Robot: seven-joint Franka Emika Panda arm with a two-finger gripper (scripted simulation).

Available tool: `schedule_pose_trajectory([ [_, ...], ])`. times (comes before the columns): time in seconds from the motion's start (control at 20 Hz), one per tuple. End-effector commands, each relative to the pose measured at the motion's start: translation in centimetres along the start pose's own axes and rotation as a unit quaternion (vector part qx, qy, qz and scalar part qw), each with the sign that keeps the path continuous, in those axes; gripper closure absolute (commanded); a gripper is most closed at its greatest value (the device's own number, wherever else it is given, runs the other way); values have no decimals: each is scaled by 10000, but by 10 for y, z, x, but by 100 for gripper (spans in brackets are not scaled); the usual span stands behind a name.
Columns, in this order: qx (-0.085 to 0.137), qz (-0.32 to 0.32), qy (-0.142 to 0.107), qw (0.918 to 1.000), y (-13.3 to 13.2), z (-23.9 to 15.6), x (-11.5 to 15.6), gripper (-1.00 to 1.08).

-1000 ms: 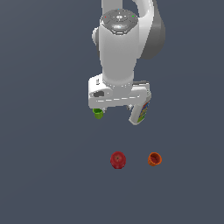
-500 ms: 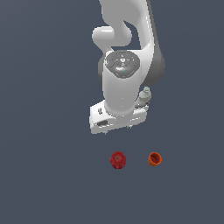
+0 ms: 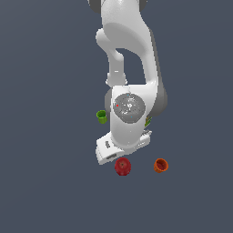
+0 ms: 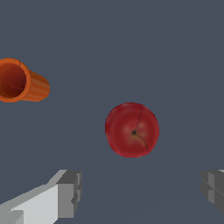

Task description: Pick up a designated object from a clutter of objects.

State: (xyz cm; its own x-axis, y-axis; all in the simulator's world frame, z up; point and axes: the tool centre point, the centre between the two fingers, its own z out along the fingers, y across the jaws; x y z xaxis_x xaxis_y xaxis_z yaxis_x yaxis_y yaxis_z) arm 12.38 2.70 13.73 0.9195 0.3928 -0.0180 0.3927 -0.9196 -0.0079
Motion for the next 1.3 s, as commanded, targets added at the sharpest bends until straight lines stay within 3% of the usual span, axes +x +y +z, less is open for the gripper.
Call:
schedule_pose_trajectory([
  [0.0, -17, -134, 35, 9999, 3, 14, 8, -92],
  [0.8, -39, -362, 80, 9993, 7, 47, 21, -92],
  [1.25, -42, -373, 87, 9993, 7, 88, 21, -92],
])
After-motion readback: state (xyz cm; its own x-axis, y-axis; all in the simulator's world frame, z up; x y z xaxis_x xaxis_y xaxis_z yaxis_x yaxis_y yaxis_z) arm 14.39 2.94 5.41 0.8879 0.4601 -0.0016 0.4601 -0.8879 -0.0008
